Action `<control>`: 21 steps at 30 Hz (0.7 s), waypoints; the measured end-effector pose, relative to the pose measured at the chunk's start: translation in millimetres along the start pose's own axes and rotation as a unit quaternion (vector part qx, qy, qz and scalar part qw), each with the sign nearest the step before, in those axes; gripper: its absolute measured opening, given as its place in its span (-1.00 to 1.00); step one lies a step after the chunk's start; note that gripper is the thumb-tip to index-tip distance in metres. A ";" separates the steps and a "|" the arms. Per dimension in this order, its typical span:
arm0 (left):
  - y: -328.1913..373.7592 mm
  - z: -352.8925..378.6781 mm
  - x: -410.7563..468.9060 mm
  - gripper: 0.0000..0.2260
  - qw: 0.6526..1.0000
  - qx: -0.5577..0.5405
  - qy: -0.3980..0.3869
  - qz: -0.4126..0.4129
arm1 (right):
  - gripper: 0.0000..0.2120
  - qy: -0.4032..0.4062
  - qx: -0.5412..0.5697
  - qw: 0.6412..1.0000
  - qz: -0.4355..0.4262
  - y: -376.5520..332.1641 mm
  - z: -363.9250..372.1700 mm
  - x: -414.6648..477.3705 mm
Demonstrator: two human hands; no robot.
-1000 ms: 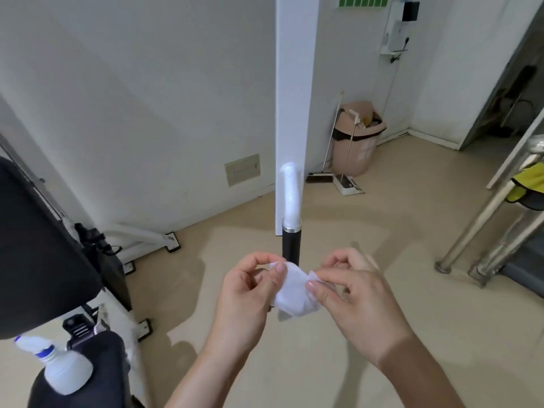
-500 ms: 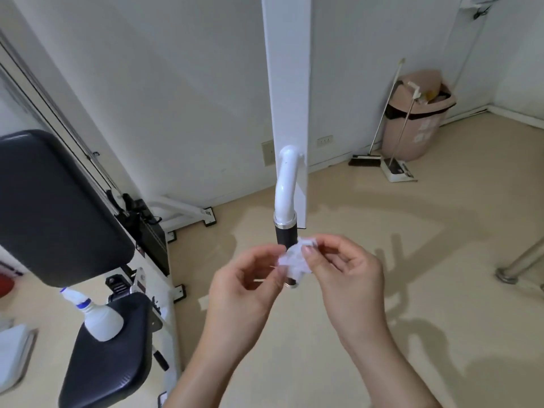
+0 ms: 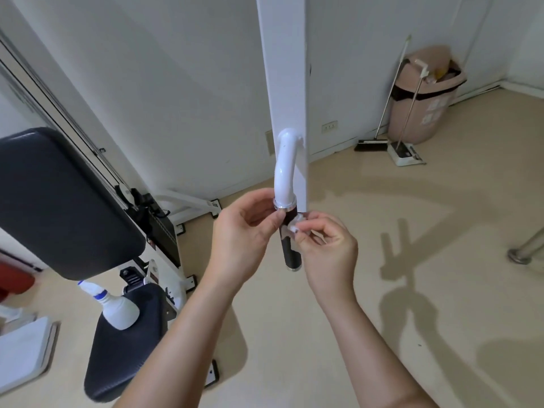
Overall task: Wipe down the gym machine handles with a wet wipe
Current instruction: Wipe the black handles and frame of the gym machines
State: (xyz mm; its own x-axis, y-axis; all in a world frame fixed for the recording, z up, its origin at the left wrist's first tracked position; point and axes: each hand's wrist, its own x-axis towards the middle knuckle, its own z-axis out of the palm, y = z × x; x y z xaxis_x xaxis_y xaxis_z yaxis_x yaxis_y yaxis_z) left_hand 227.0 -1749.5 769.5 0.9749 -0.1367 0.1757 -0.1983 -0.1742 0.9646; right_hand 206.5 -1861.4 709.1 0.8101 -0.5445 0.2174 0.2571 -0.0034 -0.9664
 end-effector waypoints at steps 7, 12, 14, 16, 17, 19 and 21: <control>-2.4 -3.6 3.3 -0.80 0.999 0.014 -0.028 0.014 | -0.87 0.046 -0.034 0.995 -0.088 -5.4 14.9 -5.0; -5.9 -1.9 2.8 -0.71 0.998 0.027 -0.054 0.029 | -0.82 0.158 -0.063 0.981 -0.092 16.6 26.6 -24.4; -14.5 -3.0 -4.4 -0.73 0.995 0.068 -0.016 0.065 | -0.81 0.170 -0.044 0.982 -0.074 4.6 19.0 -18.9; -23.6 0.4 -17.7 -0.75 0.988 0.123 0.024 0.096 | -0.78 0.155 0.022 0.988 -0.006 -11.9 12.6 -14.1; -27.0 5.5 -23.6 -0.74 0.985 0.137 0.024 0.098 | -0.78 0.144 0.068 0.986 0.038 -17.0 10.2 -12.7; -32.9 18.7 -30.3 -0.72 0.986 0.143 0.009 0.084 | -0.82 0.111 0.151 0.975 0.120 -22.8 6.2 -12.6; -37.2 29.5 -30.0 -0.74 0.991 0.112 0.027 0.061 | -0.89 0.065 0.180 0.967 0.168 -26.5 -1.5 -11.3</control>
State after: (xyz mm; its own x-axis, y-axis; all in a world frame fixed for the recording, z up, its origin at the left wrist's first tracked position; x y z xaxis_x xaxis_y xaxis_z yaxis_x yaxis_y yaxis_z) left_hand 202.1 -1767.6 722.5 0.9449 -0.1179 0.3053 -0.3271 -0.3717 0.8688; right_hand 189.7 -1856.4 732.0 0.8128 -0.5651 -0.1413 0.1768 0.4704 -0.8646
